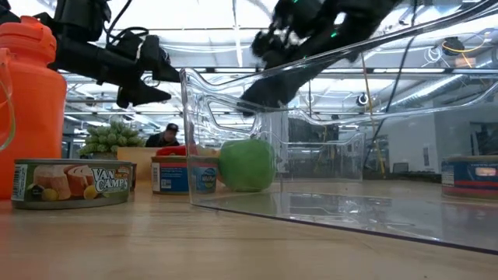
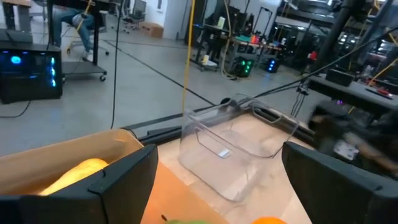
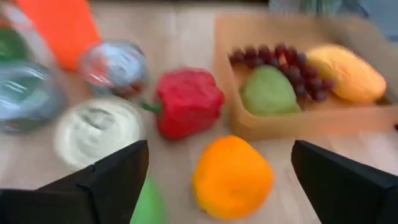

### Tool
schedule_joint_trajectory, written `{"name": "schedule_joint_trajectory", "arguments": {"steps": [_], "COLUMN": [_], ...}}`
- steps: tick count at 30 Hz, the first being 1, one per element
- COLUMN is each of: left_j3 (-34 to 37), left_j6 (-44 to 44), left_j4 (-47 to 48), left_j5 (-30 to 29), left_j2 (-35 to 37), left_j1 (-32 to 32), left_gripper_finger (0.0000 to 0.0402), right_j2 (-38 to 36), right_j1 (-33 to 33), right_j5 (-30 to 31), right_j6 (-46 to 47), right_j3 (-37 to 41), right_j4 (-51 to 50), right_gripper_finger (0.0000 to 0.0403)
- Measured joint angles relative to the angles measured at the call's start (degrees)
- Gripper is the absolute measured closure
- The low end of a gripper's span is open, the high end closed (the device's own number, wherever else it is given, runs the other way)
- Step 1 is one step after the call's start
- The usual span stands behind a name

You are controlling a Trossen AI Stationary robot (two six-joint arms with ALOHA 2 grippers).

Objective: Pick & Place Food Item
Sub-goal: Put the orange into the orange bin

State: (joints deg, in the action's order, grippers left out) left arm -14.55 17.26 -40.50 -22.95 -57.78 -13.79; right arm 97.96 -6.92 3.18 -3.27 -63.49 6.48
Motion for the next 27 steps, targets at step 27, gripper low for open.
{"name": "schedule_joint_trajectory", "arguments": {"steps": [27], "left_j3": [0.0], "left_j6": [-0.4], "left_j4": [0.5], "left_j5": [0.0], "left_j2": [0.0], "left_j1": [1.9], "left_gripper_finger": [0.0048], "right_j2": [14.1], "right_j1": [-2.8], "right_j5": [-0.4], "right_j6": [0.8], "right_j3": [-4.4], "right_j4": [0.2], "right_gripper_finger": [0.0051]}}
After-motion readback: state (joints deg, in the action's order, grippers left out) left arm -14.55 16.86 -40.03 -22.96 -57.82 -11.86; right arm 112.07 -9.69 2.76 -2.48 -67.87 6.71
